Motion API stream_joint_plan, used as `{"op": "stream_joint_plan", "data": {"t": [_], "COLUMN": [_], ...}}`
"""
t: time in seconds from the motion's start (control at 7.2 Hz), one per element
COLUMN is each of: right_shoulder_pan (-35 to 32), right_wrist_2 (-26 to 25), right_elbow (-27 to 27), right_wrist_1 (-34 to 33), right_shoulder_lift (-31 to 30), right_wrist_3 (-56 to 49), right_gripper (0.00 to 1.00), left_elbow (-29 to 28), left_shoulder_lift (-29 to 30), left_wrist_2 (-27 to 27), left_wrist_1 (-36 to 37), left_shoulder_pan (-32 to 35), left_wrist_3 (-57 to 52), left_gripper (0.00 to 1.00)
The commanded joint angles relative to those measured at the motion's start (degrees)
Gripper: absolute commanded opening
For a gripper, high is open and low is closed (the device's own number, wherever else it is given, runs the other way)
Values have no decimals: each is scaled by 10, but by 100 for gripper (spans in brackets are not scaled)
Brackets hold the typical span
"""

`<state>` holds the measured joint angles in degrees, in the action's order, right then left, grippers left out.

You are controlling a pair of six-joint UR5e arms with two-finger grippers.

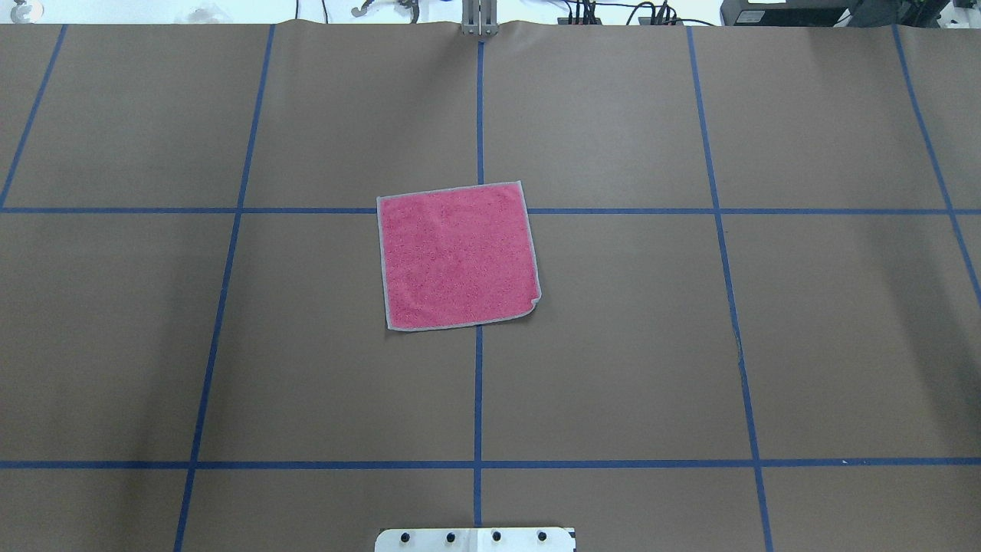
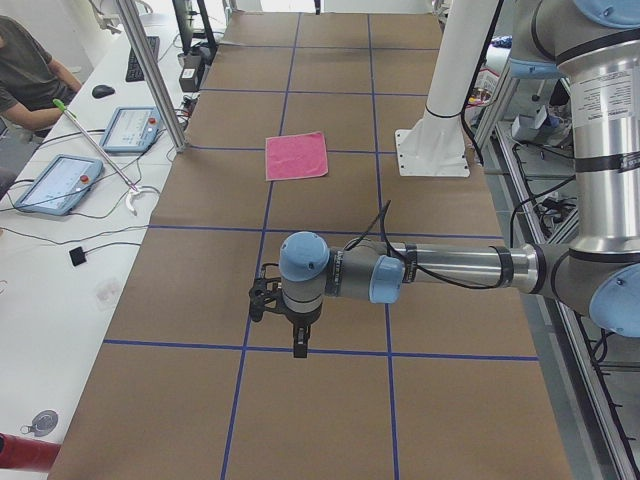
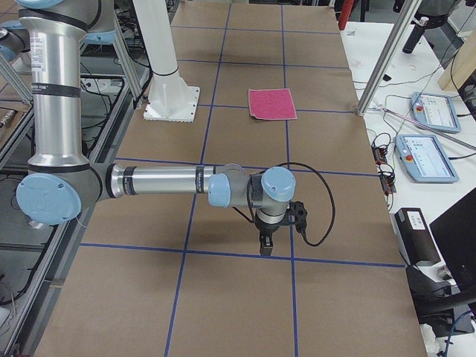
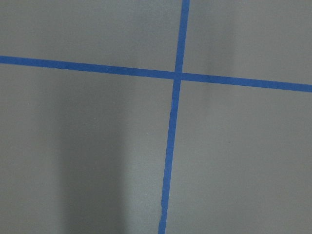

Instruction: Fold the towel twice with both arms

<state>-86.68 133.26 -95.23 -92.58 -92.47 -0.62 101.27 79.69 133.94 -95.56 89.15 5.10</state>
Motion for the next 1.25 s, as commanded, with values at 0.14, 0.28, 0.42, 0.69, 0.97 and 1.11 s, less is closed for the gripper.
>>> {"op": "stream_joint_plan", "data": {"t": [0.14,0.28,0.42,0.69,0.97,1.11], "right_shoulder_pan": [-2,-2,-2,-1,-1,-1], "right_wrist_2": [10,17,18,35,31,31], "right_elbow": [-5,-3,-8,-13,-14,-14], "right_wrist_1": [3,4,4,4,21,40], "right_shoulder_lift": [-10,-15,-13,-15,-17,-17], "right_wrist_3": [-1,-6,-1,-2,-2,-2], "right_gripper": [100,100,100,100,100,100], "left_elbow": [0,-3,-9,-16,-16,-16], "left_shoulder_lift": [-2,-3,-2,1,1,1], "left_wrist_2": [2,3,3,4,4,4], "left_wrist_1": [-1,-1,-1,0,-2,-16], "left_shoulder_pan": [0,0,0,-1,-1,-1], "left_wrist_3": [4,4,4,6,4,3], "left_gripper": [100,100,100,100,100,100]}}
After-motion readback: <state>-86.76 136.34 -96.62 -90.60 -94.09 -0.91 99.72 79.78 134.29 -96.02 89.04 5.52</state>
